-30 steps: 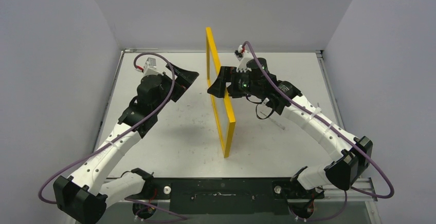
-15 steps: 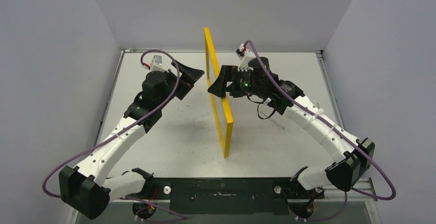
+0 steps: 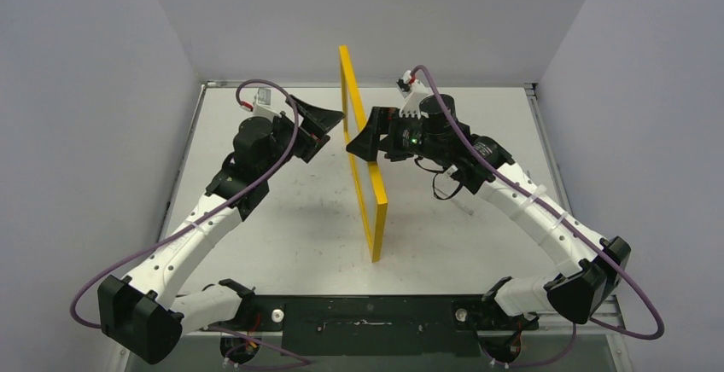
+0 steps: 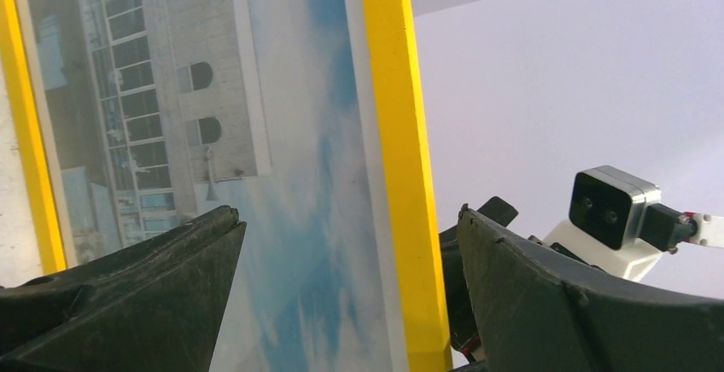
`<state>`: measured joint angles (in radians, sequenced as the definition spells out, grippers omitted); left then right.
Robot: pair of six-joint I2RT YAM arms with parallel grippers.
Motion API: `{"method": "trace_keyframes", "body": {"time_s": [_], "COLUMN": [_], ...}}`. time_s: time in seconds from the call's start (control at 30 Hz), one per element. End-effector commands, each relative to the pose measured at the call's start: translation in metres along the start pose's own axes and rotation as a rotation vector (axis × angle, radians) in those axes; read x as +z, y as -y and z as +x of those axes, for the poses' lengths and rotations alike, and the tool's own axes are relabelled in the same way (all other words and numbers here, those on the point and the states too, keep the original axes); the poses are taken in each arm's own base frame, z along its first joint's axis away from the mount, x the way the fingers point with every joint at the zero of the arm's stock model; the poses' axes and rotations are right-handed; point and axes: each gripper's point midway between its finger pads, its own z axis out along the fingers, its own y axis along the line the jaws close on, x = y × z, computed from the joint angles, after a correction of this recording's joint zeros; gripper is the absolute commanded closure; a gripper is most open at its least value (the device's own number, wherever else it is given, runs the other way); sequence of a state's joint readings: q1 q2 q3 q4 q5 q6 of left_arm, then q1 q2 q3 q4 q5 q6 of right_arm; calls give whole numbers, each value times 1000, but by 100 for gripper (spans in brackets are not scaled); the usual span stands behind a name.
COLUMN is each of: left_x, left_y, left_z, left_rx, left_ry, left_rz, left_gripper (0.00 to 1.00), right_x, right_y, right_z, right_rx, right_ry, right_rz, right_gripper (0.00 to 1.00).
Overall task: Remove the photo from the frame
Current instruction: Turn over the photo frame at the center of the board.
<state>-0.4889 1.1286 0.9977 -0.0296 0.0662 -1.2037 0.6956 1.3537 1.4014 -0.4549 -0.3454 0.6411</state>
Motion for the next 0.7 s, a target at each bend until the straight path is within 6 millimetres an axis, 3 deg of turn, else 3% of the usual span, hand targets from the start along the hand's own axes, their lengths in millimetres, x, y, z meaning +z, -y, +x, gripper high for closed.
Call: {"method": "trace_keyframes", "body": {"time_s": [0.0, 0.23, 0.67], "left_x": [-4, 4, 8], "left_y": [36, 37, 44], "left_z": [-8, 0, 6], "left_rx": [-31, -62, -51], "left_ry": [6, -38, -34], "left_rz": [116, 66, 6], "left_gripper": [3, 2, 2], "right_x": [-18, -18, -18], "right_y": [-28, -30, -37], "right_z": [-19, -19, -17], "right_rx": [-38, -39, -39], "right_ry": [91, 88, 77], "right_rz": [-101, -109, -157], "right_gripper": [5, 1, 22]}}
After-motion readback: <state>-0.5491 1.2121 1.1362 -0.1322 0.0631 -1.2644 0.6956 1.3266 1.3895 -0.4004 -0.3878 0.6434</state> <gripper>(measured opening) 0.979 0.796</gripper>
